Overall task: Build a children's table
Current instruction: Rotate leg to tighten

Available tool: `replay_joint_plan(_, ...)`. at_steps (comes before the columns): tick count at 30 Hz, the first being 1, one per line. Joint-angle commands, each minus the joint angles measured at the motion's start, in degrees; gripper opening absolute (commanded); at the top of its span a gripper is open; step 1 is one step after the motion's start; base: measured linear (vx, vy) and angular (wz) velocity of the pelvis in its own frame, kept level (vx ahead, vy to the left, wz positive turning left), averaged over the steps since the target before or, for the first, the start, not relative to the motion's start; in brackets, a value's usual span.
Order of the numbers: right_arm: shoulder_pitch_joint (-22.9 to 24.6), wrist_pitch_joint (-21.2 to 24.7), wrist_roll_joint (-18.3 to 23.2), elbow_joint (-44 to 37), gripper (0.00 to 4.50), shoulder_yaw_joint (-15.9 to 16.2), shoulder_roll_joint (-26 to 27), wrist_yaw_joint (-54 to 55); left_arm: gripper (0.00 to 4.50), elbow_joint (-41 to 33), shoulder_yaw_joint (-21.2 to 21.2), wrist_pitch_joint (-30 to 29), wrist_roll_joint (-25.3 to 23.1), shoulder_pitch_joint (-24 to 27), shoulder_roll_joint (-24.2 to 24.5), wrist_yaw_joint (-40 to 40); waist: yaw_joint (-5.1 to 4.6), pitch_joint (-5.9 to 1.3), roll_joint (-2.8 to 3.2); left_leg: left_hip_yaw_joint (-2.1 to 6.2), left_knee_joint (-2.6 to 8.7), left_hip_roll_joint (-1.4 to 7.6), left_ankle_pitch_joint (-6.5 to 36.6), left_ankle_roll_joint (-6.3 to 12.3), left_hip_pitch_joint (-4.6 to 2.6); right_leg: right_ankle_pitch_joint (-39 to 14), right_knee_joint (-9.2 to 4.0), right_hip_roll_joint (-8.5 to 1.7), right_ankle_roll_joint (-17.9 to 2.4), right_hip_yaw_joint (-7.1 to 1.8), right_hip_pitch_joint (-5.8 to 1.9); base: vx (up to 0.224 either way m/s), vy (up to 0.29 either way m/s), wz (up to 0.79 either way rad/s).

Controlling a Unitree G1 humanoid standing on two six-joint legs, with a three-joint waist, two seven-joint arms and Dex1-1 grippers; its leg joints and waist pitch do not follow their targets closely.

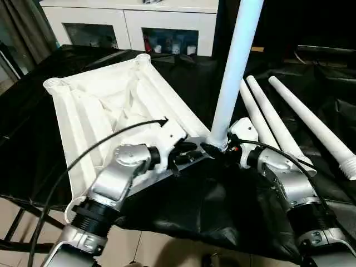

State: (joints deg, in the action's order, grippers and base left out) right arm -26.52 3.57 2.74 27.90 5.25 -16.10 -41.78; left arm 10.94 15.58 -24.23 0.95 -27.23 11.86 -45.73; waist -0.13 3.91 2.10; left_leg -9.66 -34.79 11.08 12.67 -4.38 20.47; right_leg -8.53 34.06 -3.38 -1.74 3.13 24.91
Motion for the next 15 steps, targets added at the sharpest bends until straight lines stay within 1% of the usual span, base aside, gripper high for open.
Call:
replay_joint_plan(1,0.15,-0.38,0.48,-0.93,3.85,0.9,-0.06,-0.81,1.68,0.86,0.72,-0.49,-2.82,-0.72,0.47,1.95,0.26,-4.21,-0.19,0.05,3.38,1.11,3.99,7.64,0.59,-8.6,-3.58,-3.33,-15.18,-2.04,-4.78,0.0,0.0,0.0)
replay_joint_plan(2,0.15,-0.38,0.48,-0.93,3.85,0.9,-0.06,-0.81,1.68,0.86,0.72,-0.49,-2.82,-0.72,0.47,1.95,0.25,-4.19,-0.22,0.04,3.39,1.11,4.13,7.67,0.57,-8.8,-3.62,-3.31,-15.08,-2.03,-4.75,0.0,0.0,0.0)
replay_joint_plan(3,0.18,-0.39,0.46,-0.94,3.85,0.92,-0.08,-0.97,1.74,1.32,1.23,-1.27,-3.29,-0.99,1.03,1.7,0.32,-4.18,0.1,0.08,3.38,1.04,4.3,7.56,0.53,-9.48,-3.67,-3.32,-14.89,-1.99,-4.75,0.0,0.0,0.0)
replay_joint_plan(4,0.25,-0.41,0.47,-0.99,3.85,0.92,-0.1,-1.06,1.74,1.31,1.46,-2.08,-2.96,-0.97,1.2,1.18,0.3,-4.22,-0.04,0.06,3.4,1.07,4.32,7.35,0.52,-9.56,-3.66,-3.34,-14.88,-2.0,-4.74,0.0,0.0,0.0)
replay_joint_plan(6,0.34,-0.43,0.44,-1.03,3.85,0.93,-0.1,-1.16,1.74,1.09,1.88,-3.42,-2.33,-0.79,1.44,0.52,0.36,-4.23,0.0,0.09,3.42,1.08,4.38,7.09,0.52,-9.48,-3.6,-3.36,-15.05,-2.0,-4.76,0.0,0.0,0.0)
replay_joint_plan(9,0.5,-0.59,0.33,-1.08,3.85,1.05,-0.15,-1.36,1.74,1.29,3.15,-4.67,-2.84,-0.36,1.81,0.8,0.39,-4.26,0.04,0.12,3.39,1.13,4.14,7.28,0.53,-8.41,-3.47,-3.34,-15.48,-1.99,-4.74,0.0,0.0,0.0)
replay_joint_plan(11,0.37,-0.61,0.25,-0.98,3.85,1.15,-0.16,-1.42,1.38,1.39,3.6,-5.34,-3.08,-0.45,1.92,0.48,0.42,-4.26,0.08,0.11,3.36,1.1,4.05,7.37,0.58,-8.2,-3.51,-3.37,-15.64,-2.0,-4.78,0.0,0.0,0.0)
replay_joint_plan(13,0.37,-0.6,0.25,-1.03,3.85,1.18,-0.19,-1.46,1.38,1.4,3.51,-5.62,-2.98,-0.54,1.81,0.41,0.41,-4.26,0.03,0.11,3.37,1.09,4.13,7.35,0.57,-8.2,-3.51,-3.37,-15.7,-1.98,-4.81,0.0,0.0,0.0)
replay_joint_plan(14,0.32,-0.61,0.23,-1.04,3.85,1.22,-0.23,-1.53,1.18,1.58,3.44,-6.08,-2.9,-0.92,1.75,0.35,0.41,-4.28,0.0,0.09,3.36,1.06,4.18,7.31,0.56,-8.35,-3.52,-3.38,-15.66,-1.97,-4.85,0.0,0.0,0.0)
replay_joint_plan(15,0.31,-0.61,0.23,-1.04,3.85,1.23,-0.23,-1.55,1.18,1.64,3.48,-6.24,-2.9,-1.05,1.79,0.34,0.42,-4.27,0.02,0.09,3.35,1.06,4.19,7.32,0.57,-8.45,-3.54,-3.38,-15.65,-1.97,-4.83,0.0,0.0,0.0)
